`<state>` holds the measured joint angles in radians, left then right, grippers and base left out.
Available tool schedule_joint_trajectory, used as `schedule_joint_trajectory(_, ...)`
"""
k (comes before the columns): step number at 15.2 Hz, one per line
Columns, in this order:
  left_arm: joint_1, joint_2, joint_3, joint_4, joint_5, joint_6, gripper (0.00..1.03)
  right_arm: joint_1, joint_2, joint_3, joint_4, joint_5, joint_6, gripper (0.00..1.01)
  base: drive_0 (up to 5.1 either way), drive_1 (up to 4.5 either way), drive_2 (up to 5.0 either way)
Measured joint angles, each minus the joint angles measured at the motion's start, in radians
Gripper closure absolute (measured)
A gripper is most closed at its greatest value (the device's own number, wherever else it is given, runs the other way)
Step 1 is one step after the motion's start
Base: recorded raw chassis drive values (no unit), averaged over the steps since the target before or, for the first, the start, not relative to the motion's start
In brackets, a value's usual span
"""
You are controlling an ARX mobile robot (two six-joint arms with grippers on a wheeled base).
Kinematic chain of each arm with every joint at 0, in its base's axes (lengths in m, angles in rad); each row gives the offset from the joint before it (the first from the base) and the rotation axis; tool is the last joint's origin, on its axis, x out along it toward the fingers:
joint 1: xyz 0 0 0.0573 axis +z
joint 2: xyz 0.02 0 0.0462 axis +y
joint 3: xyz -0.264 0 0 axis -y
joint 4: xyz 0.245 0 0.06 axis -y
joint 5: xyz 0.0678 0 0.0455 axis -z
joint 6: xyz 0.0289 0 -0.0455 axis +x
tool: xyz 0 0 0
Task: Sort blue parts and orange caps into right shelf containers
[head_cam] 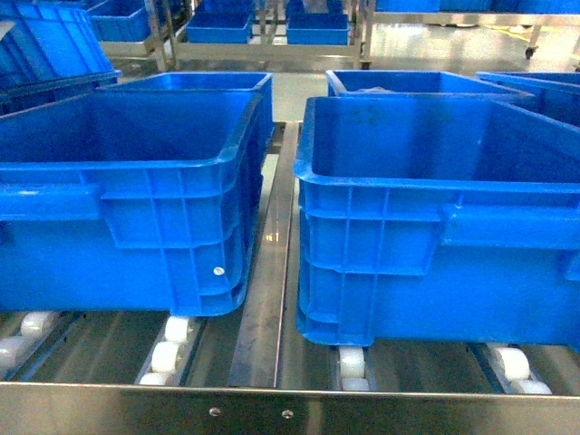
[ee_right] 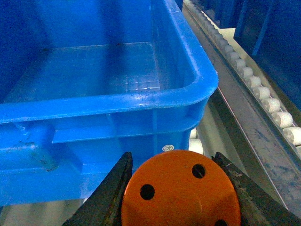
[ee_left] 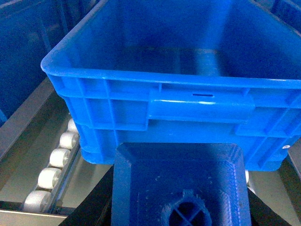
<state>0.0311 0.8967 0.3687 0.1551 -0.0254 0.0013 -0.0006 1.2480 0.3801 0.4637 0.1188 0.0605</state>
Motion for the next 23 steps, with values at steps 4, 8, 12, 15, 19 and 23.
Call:
schedule_joint_trajectory(4, 0.000, 0.000, 0.000, 0.000, 0.000, 0.000, 0.59, 0.000, 0.000, 0.000, 0.000, 0.000, 0.000, 0.58, 0.0, 0.00, 0.0)
schedule_joint_trajectory(8, 0.000, 0.000, 0.000, 0.000, 0.000, 0.000, 0.59, 0.000, 0.000, 0.000, 0.000, 0.000, 0.000, 0.58, 0.0, 0.00, 0.0)
schedule_joint_trajectory(12, 0.000, 0.000, 0.000, 0.000, 0.000, 0.000, 0.59, 0.000, 0.000, 0.000, 0.000, 0.000, 0.000, 0.58, 0.0, 0.00, 0.0)
schedule_joint_trajectory(15, 0.000, 0.000, 0.000, 0.000, 0.000, 0.000, 0.59, 0.000, 0.000, 0.000, 0.000, 0.000, 0.000, 0.58, 0.0, 0.00, 0.0)
schedule_joint_trajectory(19, 0.000, 0.000, 0.000, 0.000, 0.000, 0.000, 0.59, 0.000, 0.000, 0.000, 0.000, 0.000, 0.000, 0.58, 0.0, 0.00, 0.0)
schedule_joint_trajectory(23, 0.000, 0.000, 0.000, 0.000, 0.000, 0.000, 0.59, 0.000, 0.000, 0.000, 0.000, 0.000, 0.000, 0.58, 0.0, 0.00, 0.0)
